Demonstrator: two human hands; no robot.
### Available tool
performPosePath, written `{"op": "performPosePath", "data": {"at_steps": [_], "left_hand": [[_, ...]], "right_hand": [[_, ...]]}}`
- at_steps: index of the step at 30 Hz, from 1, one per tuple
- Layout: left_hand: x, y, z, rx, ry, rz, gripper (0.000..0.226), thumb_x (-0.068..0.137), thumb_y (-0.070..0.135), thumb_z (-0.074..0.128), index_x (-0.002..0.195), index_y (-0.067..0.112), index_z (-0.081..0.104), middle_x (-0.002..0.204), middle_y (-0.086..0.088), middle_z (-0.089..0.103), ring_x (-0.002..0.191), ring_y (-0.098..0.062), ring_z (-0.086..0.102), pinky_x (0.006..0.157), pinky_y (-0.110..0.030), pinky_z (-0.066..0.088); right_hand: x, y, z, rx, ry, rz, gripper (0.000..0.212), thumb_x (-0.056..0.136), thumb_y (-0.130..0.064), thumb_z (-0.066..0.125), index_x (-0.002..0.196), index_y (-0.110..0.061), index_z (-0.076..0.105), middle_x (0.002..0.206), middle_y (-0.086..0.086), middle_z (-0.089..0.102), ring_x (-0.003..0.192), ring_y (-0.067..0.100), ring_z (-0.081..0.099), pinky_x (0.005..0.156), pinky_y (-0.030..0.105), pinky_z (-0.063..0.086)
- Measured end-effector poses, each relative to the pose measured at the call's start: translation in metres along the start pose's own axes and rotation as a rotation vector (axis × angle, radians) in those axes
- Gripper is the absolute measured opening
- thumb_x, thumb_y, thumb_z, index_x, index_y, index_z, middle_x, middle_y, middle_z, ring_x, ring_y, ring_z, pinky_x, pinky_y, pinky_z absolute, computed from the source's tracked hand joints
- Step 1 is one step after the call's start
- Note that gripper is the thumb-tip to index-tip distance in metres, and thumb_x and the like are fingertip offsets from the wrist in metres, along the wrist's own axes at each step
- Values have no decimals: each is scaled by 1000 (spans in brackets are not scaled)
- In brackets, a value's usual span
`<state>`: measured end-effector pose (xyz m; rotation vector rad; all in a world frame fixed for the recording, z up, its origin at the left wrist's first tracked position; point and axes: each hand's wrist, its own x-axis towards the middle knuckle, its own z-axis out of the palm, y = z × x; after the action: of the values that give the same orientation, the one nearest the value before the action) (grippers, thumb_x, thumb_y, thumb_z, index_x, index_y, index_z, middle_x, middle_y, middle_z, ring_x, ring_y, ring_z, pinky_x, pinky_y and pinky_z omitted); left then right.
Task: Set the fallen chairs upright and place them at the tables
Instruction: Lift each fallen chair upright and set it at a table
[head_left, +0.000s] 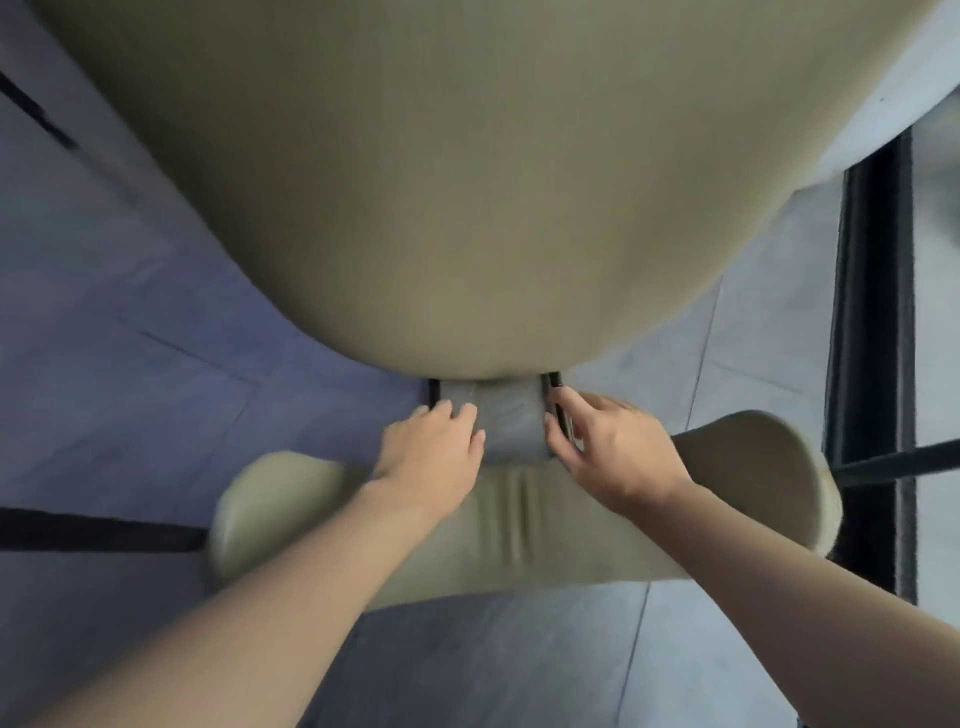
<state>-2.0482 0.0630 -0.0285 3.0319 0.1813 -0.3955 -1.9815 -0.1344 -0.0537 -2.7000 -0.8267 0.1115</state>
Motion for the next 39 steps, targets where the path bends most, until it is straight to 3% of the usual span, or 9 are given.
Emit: {"op": "performPosePath", "data": {"at_steps": [3,7,12,17,23,26,30,33,39], "left_hand": [[11,-6,40,44,-93,-40,38,104,44,31,130,23,48,124,-5,56,112,-28,57,83,-38,42],[17,-14,71,99,-185,-79,40,105,46,26,130,22,46,128,-8,49,97,-31,66,69,-37,37],[22,-18,75,109,-231,-90,46,105,50,23,126,22,52,111,-9,68,100,-32,67,67,-34,36],[7,-17,51,40,-298,-117,51,104,52,25,118,21,63,115,-9,68,107,-33,64,73,-35,37],[-28,-19,-72,11,-400,-112,55,103,53,23,108,21,67,115,-9,68,107,-34,63,75,-36,37],[-32,-22,-160,45,-436,-97,58,102,54,21,115,20,67,122,-11,67,113,-33,61,81,-38,38],[-10,-35,-280,108,-516,-112,67,101,59,18,134,17,58,142,-14,55,129,-34,51,98,-41,36],[22,-56,-356,139,-570,-94,69,101,59,15,146,16,47,153,-10,44,140,-30,40,107,-43,27],[124,-101,-464,131,-637,-88,72,100,65,19,148,18,45,156,-6,40,141,-28,39,110,-41,29]], "right_hand": [[-2,17,33,-28,-82,31,39,100,-51,34,119,-23,53,90,3,67,86,33,66,78,41,49],[4,15,59,-137,-158,24,41,102,-56,31,130,-29,45,105,2,67,88,34,69,69,40,48],[9,9,67,-250,-324,59,52,103,-58,27,148,-32,28,118,6,60,87,36,70,63,40,43],[10,0,43,-175,-396,102,63,101,-56,33,157,-34,14,125,12,54,89,39,68,66,40,40],[20,-43,-74,-158,-433,56,61,100,-59,30,154,-36,15,105,7,63,85,35,67,66,40,46],[48,-69,-160,-151,-461,26,54,98,-58,32,146,-32,23,95,7,66,85,35,66,72,44,54],[115,-92,-263,-176,-564,3,60,99,-55,35,152,-29,24,125,11,64,112,35,62,83,42,48],[175,-111,-318,-194,-621,-37,57,99,-53,40,148,-26,34,130,11,61,118,34,59,89,42,48],[316,-115,-383,-233,-817,-20,43,98,-51,51,134,-28,53,135,3,60,122,26,55,98,40,44]]}}
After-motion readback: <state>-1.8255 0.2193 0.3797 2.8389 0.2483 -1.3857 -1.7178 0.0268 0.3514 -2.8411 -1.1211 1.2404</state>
